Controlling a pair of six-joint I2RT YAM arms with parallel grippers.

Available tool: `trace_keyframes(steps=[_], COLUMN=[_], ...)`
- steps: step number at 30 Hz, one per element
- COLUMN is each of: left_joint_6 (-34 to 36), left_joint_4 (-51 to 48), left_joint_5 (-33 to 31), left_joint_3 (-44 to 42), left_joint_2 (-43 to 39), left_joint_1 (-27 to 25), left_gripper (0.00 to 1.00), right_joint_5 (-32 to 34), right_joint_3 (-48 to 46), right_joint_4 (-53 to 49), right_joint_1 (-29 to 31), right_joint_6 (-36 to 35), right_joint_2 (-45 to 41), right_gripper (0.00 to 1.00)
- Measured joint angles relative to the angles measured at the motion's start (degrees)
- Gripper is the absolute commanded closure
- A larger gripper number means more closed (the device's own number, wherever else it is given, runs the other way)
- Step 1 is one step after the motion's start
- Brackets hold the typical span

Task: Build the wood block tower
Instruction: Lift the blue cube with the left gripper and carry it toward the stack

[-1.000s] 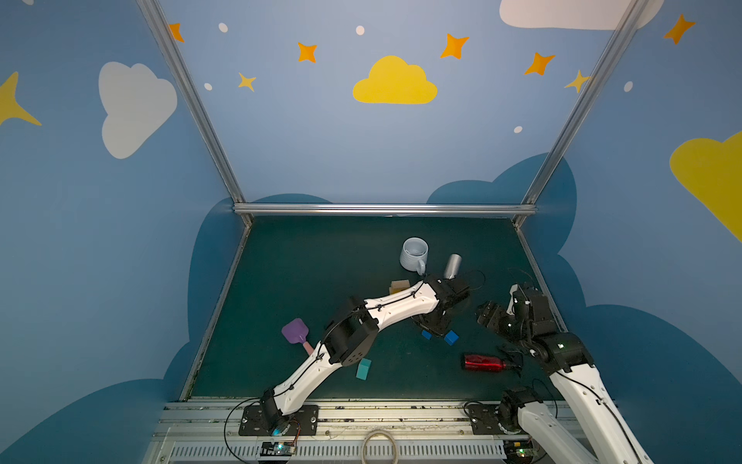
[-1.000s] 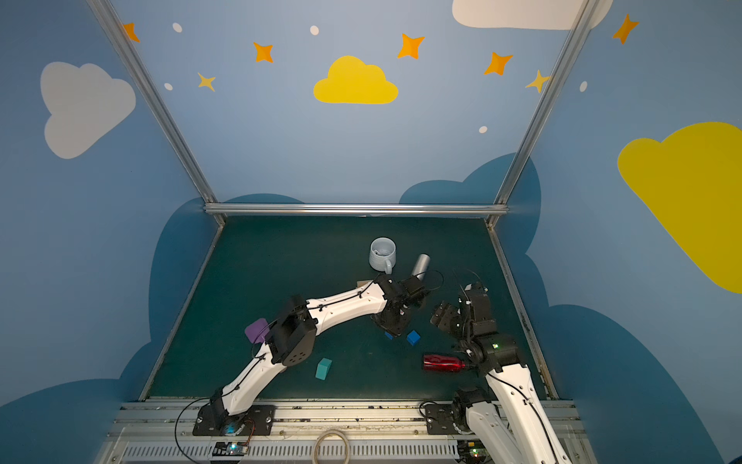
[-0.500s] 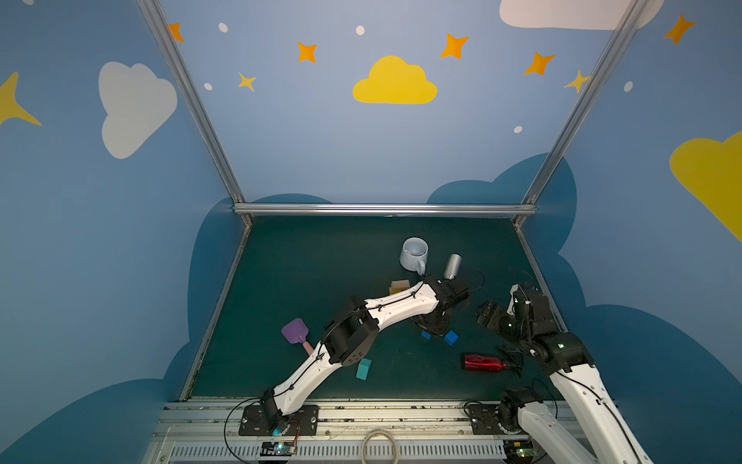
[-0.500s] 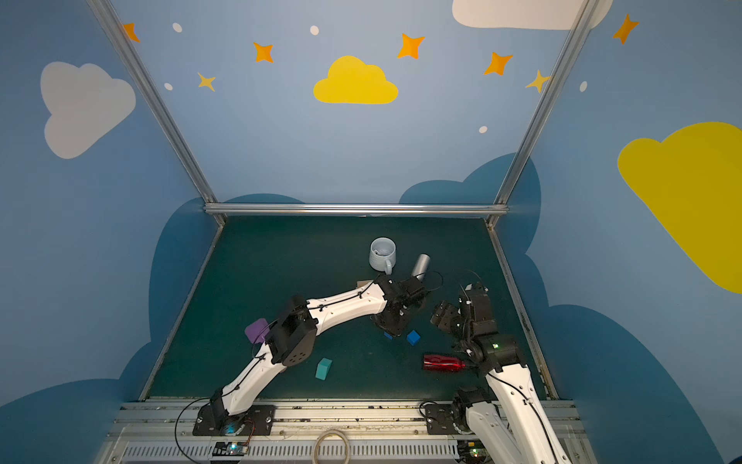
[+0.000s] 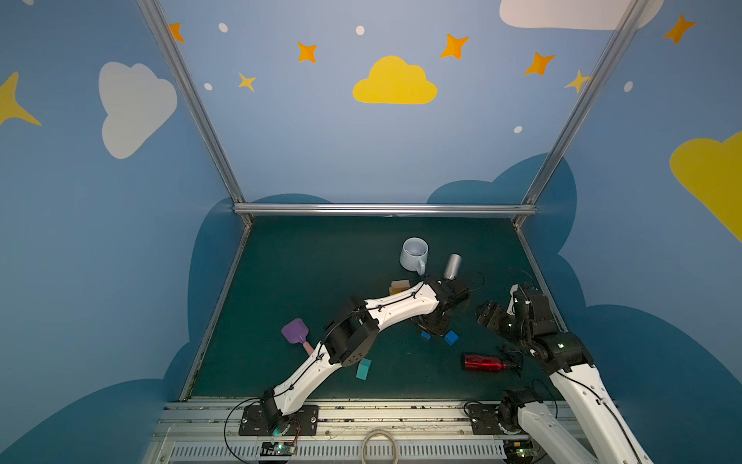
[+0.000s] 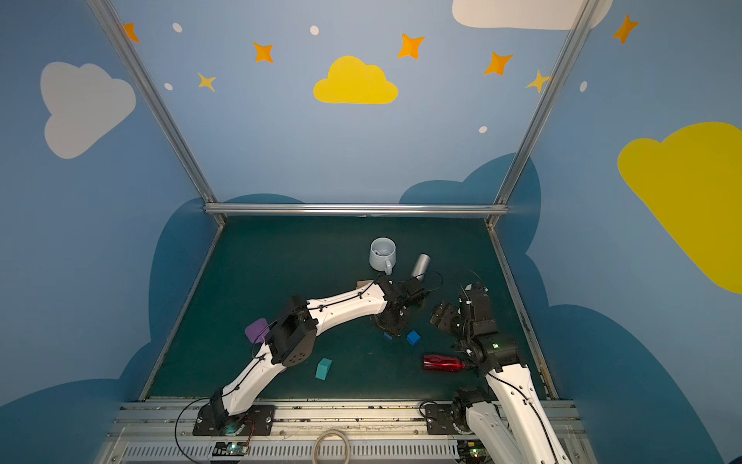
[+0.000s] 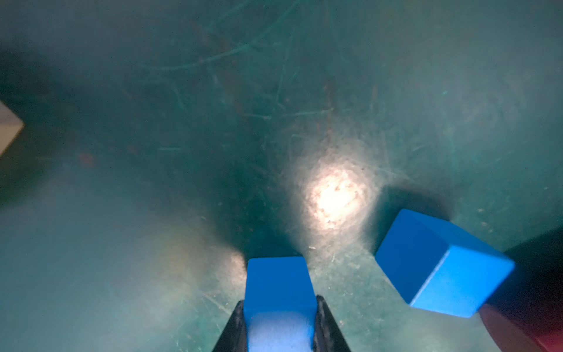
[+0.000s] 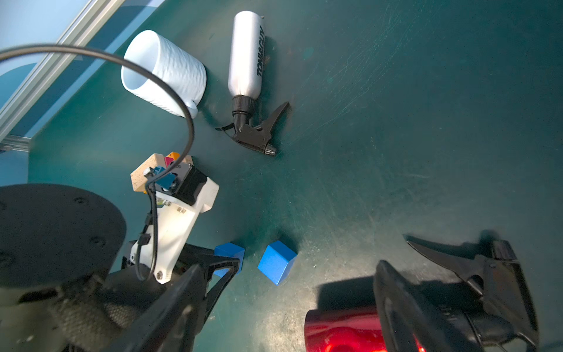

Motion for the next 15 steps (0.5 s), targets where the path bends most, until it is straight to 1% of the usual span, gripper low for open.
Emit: trace_keyframes(steps=[6, 15], left_joint_6=[-0.8, -1.6], left_joint_4=[-0.9, -1.0], left_joint_5=[-0.5, -0.5], left_joint_3=[0.0, 0.0], left_joint_2=[-0.6, -4.0], left_joint_1=[1.0, 3.2], left_gripper=[0.77, 0.78], right_joint_5=[-0.6, -1.3], right_joint_3=[0.0, 0.0], right_joint_4=[0.0, 0.0], right_joint_1=[0.0, 0.0], right_joint_6=[0.0, 0.0], right_joint_2=[-0.4, -0.8], right_gripper=[0.14, 0.14])
